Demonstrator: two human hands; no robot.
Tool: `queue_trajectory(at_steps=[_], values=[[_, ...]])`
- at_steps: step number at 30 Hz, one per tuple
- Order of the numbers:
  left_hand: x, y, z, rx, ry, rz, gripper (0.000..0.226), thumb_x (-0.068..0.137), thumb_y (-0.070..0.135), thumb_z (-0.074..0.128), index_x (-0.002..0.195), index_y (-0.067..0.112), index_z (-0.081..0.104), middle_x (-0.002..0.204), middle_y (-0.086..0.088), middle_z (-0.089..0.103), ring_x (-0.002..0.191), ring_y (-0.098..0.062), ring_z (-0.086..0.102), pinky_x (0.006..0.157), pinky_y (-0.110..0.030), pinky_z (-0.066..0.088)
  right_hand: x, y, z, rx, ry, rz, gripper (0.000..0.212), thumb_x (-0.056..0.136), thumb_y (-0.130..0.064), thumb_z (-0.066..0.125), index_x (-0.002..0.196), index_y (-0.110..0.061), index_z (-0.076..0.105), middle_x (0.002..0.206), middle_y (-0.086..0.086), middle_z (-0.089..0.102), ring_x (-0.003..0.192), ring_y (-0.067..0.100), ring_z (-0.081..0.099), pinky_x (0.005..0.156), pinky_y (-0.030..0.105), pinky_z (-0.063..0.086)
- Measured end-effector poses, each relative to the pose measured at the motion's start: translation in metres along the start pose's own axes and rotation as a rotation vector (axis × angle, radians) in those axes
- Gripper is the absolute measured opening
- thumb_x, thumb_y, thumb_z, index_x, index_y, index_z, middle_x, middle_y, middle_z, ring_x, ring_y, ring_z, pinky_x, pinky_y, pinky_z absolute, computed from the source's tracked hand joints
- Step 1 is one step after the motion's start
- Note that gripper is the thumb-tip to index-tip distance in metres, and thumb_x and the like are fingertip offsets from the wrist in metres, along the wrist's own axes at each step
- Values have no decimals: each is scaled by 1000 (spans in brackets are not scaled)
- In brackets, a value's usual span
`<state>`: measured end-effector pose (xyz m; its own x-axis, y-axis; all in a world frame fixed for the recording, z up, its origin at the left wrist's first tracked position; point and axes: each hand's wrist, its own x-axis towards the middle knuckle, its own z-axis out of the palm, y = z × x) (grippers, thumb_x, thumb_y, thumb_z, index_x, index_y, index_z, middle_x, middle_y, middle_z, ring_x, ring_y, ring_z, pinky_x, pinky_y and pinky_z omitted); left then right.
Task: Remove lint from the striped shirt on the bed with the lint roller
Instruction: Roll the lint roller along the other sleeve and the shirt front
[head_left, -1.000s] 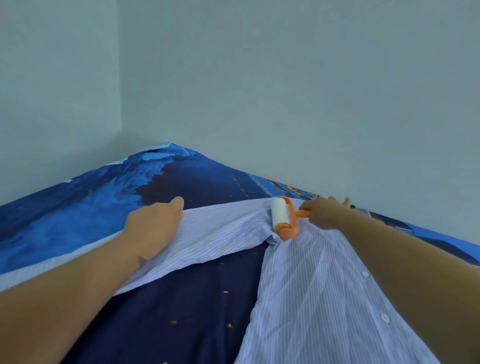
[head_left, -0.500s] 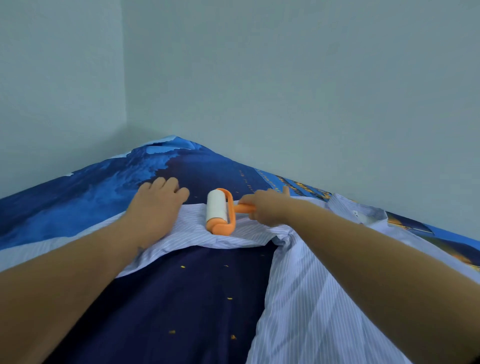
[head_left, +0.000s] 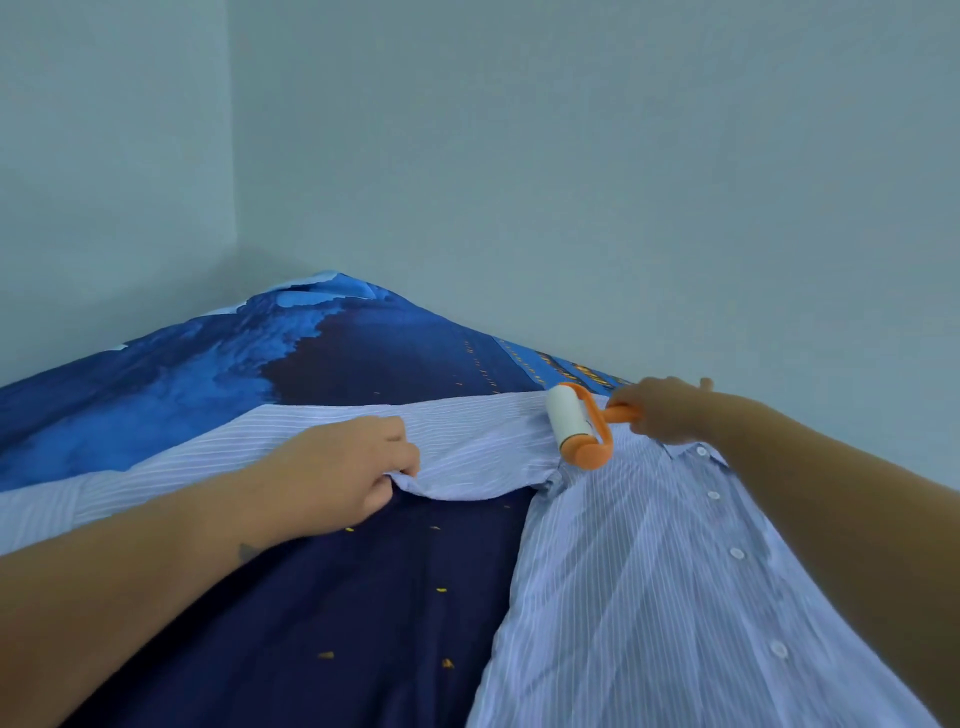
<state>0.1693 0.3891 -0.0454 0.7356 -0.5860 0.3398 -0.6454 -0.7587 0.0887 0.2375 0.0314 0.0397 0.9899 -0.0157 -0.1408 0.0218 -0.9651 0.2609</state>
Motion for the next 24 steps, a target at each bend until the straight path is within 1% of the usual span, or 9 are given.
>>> queue_trajectory(at_steps=[2, 5, 9, 12, 15, 17, 20, 22, 24], values=[[-1, -7, -4, -99, -23, -21, 22, 83, 20, 48, 93, 36, 60, 100, 18, 51, 82, 3, 45, 68, -17, 36, 0, -6, 3, -12, 6, 7, 38, 91, -16, 42, 109, -48, 53, 103, -7, 54, 101, 22, 46, 100, 61, 26], [-7, -14, -10, -308, -128, -54, 23, 78, 20, 52, 82, 42, 58, 97, 23, 53, 91, 7, 50, 79, -16, 39, -1, -18, 3, -51, -3, -4, 42, 91, -16, 40, 110, -51, 52, 103, -7, 51, 102, 21, 42, 100, 65, 21], [-10, -24, -9, -396, -296, -150, 10, 77, 45, 55, 82, 40, 62, 104, 26, 54, 98, 6, 53, 90, -21, 42, -1, -43, -2, -132, -19, -65, 44, 92, -15, 39, 116, -51, 49, 103, -8, 45, 116, 26, 42, 101, 67, 18], [-8, -34, -7, -349, -270, -286, 33, 88, 52, 48, 83, 23, 63, 102, 14, 55, 93, 2, 54, 90, -25, 43, -2, -74, -6, -140, 21, -140, 46, 92, -14, 39, 118, -51, 49, 110, -4, 48, 120, 28, 41, 102, 68, 16], [-9, -45, -5, -118, -145, -472, 17, 89, 39, 48, 86, 28, 62, 108, 8, 53, 100, -15, 55, 93, -38, 46, -2, -113, -8, -98, 53, -229, 48, 92, -11, 40, 121, -48, 49, 114, -1, 49, 121, 29, 41, 103, 72, 7], [-11, -53, -4, -9, -69, -628, 18, 88, 38, 51, 103, 31, 57, 118, 1, 51, 110, -24, 50, 95, -42, 44, -3, -141, -7, -62, 63, -296, 45, 93, -13, 40, 124, -45, 48, 118, 2, 50, 122, 31, 40, 104, 72, 4], [-7, -65, -2, -34, -83, -806, 52, 88, 52, 52, 131, 24, 44, 133, -6, 48, 121, -31, 45, 95, -45, 42, -3, -159, -9, 16, 75, -368, 39, 94, -18, 40, 124, -42, 47, 120, 3, 50, 123, 32, 39, 105, 71, 5], [-3, -72, 0, -87, -73, -827, 46, 90, 53, 49, 124, 21, 50, 127, -6, 54, 114, -29, 50, 93, -44, 45, -1, -146, -19, 104, 120, -335, 36, 92, -19, 40, 119, -42, 48, 111, 0, 50, 118, 29, 42, 104, 68, 10], [0, -75, 1, -172, -8, -785, 28, 93, 45, 47, 105, 21, 56, 112, -5, 62, 98, -25, 56, 86, -40, 47, 2, -117, -30, 154, 156, -240, 34, 89, -17, 40, 109, -43, 50, 100, -4, 49, 111, 27, 47, 102, 63, 16]])
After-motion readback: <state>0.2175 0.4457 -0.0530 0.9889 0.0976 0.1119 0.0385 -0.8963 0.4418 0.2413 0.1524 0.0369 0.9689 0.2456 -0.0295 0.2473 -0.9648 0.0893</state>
